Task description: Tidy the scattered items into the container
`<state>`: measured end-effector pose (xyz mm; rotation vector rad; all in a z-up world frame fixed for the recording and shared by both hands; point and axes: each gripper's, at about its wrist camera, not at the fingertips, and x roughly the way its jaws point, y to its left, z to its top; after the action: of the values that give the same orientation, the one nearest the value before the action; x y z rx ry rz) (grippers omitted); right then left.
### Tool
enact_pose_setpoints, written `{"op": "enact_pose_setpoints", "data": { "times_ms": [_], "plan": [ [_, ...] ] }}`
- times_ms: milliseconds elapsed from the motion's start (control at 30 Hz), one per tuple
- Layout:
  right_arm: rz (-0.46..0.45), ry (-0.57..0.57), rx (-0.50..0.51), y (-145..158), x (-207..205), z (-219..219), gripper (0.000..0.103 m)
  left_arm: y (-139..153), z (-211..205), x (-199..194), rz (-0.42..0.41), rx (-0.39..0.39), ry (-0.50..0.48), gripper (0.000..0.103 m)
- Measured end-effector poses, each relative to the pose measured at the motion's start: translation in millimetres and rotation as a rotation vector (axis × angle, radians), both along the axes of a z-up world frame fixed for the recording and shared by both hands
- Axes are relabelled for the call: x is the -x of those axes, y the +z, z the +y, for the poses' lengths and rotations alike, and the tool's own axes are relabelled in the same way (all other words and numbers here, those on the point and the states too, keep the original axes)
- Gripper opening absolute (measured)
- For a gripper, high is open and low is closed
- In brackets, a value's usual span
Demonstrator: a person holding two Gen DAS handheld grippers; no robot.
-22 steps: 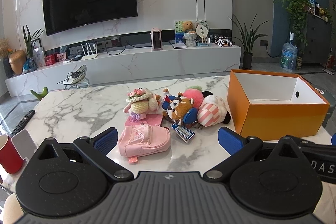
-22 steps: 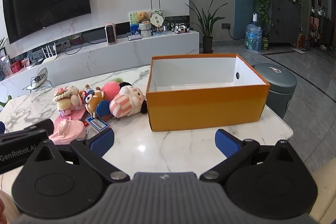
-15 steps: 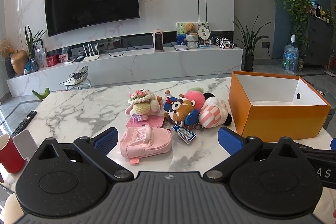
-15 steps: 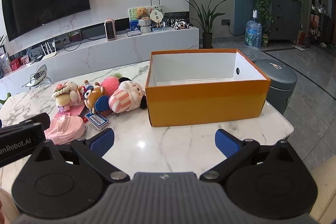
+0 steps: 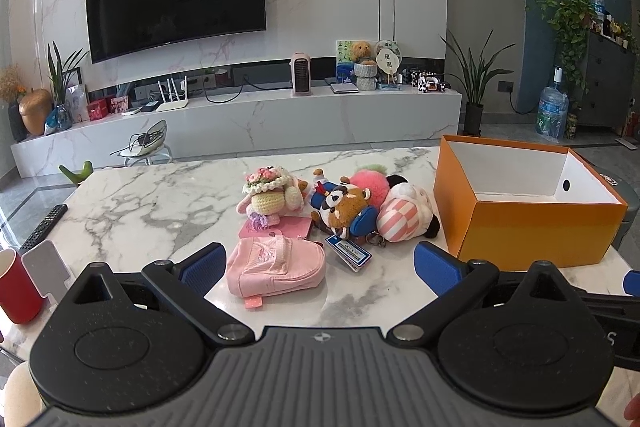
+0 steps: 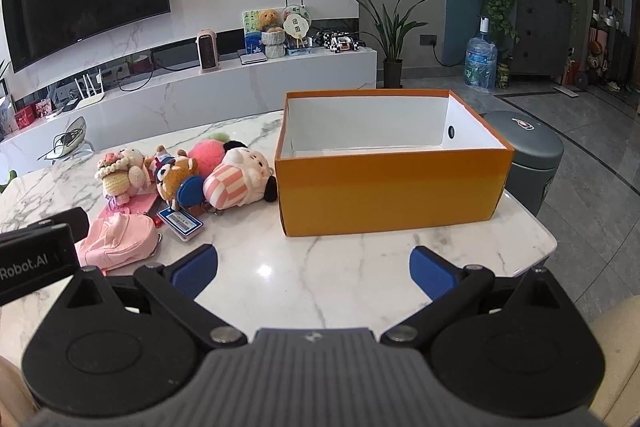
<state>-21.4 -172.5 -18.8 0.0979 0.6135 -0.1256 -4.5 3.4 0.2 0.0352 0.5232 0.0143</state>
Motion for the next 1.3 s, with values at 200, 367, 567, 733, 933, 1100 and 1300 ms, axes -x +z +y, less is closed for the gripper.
{"op": "enact_pose_setpoints", "data": {
  "times_ms": [200, 367, 567, 733, 933, 1100, 1300],
  "plan": [
    [0.012, 0.032, 0.006, -2.9, -0.5, 5.2, 0.103, -0.4, -2.6, -1.1, 0.008, -0.003, -0.019, 0.103],
    [0.016, 0.042, 0.010, -4.5, -0.1, 8.2, 0.103, -0.5, -1.7, -0.3, 0.013, 0.000, -0.018, 0.103],
    [0.021, 0.044, 0.009, -5.3, 0.0, 9.0, 0.103, -0.9, 0.6, -0.7, 0.019, 0.003, -0.017, 0.103],
    [0.023, 0.047, 0.010, -5.4, 0.7, 10.5, 0.103, -1.4, 1.7, -1.3, 0.025, 0.008, -0.018, 0.103],
    [0.034, 0.051, 0.010, -7.9, -1.3, 12.4, 0.103, -3.7, 3.9, -3.2, 0.034, 0.013, -0.015, 0.103],
    [0.043, 0.058, 0.011, -10.5, -3.0, 14.4, 0.103, -7.1, 5.9, -5.5, 0.046, 0.019, -0.013, 0.103],
    [0.061, 0.068, 0.012, -15.2, -6.9, 17.6, 0.103, -11.9, 8.9, -8.4, 0.063, 0.026, -0.010, 0.103]
  ]
}}
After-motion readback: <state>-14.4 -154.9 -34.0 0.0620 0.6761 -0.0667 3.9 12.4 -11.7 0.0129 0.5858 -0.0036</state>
